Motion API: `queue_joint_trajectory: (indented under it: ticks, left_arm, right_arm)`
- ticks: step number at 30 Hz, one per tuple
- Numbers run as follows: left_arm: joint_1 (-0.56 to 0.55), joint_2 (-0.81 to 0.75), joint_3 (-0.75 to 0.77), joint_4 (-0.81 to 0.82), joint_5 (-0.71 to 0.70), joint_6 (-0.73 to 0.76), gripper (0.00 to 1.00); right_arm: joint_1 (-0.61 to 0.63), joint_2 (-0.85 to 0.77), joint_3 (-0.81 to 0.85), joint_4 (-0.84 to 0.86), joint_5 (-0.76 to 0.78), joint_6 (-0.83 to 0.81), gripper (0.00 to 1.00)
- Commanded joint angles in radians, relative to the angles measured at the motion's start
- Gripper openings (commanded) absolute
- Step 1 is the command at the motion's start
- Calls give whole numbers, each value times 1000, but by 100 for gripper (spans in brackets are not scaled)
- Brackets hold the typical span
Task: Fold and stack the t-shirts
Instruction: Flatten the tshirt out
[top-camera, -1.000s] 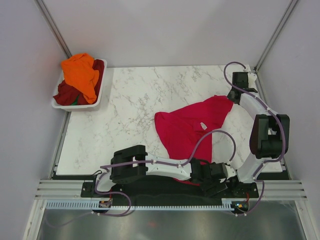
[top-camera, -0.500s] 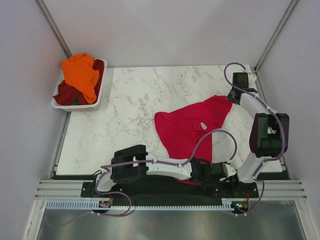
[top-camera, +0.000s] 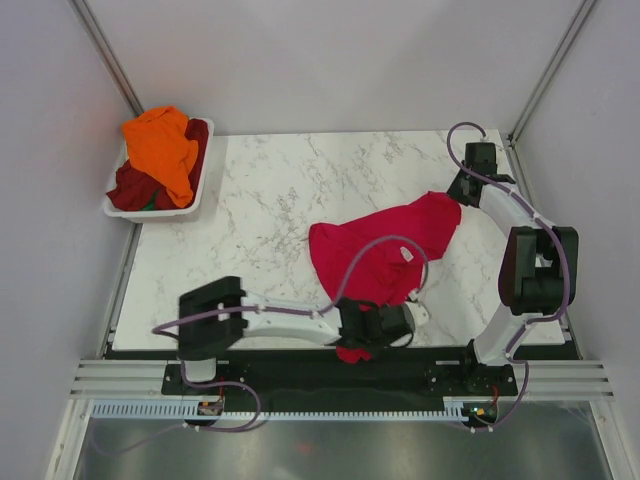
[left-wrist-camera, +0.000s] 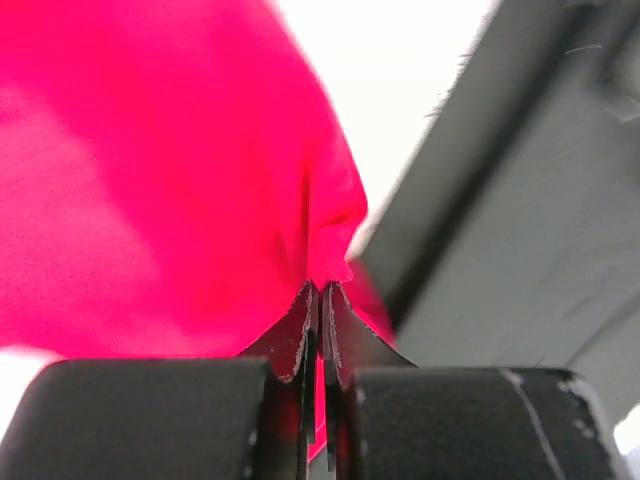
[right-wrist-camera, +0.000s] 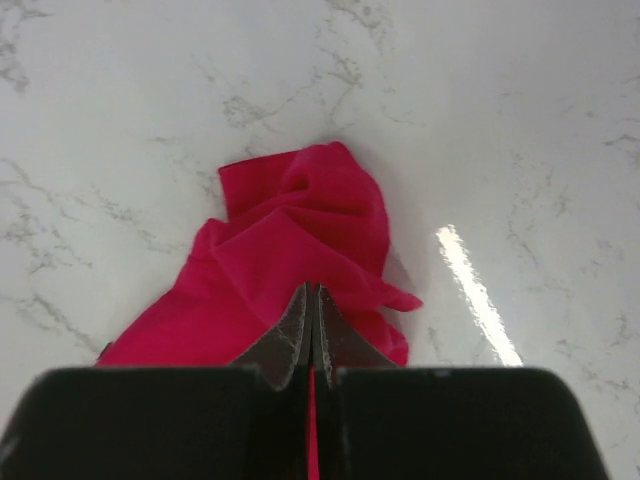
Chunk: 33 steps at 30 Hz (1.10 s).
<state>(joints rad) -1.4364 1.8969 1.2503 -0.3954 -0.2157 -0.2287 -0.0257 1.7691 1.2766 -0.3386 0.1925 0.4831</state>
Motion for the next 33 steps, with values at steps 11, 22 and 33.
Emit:
queue_joint_trajectory:
  ticks: [11, 22, 33]
  left_arm:
    - [268, -958, -14, -134, -531, 129, 2]
    - [269, -1167, 126, -128, -715, 277, 2]
    - [269, -1243, 233, -126, -492, 365, 2]
  right_arm:
    - [-16, -356, 136, -62, -245, 84, 0]
    - [-45, -663, 289, -166, -111, 63, 0]
    - [-45, -729, 435, -330, -8, 12, 0]
